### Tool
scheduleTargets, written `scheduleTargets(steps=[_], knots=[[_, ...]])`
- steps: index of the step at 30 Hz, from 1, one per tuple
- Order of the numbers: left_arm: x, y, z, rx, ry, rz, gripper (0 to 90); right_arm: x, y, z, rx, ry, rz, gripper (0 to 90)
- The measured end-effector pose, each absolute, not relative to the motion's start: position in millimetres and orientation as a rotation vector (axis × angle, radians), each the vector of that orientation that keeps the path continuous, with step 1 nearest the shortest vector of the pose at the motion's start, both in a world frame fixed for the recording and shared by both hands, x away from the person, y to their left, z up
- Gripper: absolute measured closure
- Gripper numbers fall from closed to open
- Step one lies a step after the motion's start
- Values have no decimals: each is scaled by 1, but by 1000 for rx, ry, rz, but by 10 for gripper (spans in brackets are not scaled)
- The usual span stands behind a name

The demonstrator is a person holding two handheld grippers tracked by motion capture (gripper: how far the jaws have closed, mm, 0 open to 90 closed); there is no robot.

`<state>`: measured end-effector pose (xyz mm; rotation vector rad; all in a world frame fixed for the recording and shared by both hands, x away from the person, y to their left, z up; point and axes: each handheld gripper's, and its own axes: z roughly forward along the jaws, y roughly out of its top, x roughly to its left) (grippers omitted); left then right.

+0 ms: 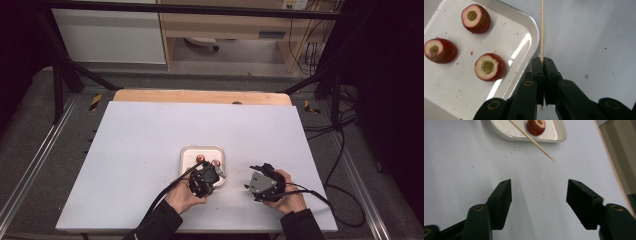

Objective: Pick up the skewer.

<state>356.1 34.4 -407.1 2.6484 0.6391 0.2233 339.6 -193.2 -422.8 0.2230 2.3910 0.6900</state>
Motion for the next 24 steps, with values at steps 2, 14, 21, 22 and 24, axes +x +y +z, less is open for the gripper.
scheduleTargets(steps=[2,14,21,22,24], knots=[[355,37,-407,2643,640,228,885,342,-199,-424,331,2393,729,289],[338,70,-406,2371,837,297,885,354,-217,-433,791,2479,884,133],[328,92,-416,2190,932,323,884,359,-214,-430,925,2488,982,46],[327,95,-418,2168,939,332,884,359,-214,-430,925,2488,982,46],[324,99,-420,2123,947,335,885,360,-212,-427,950,2498,976,31]])
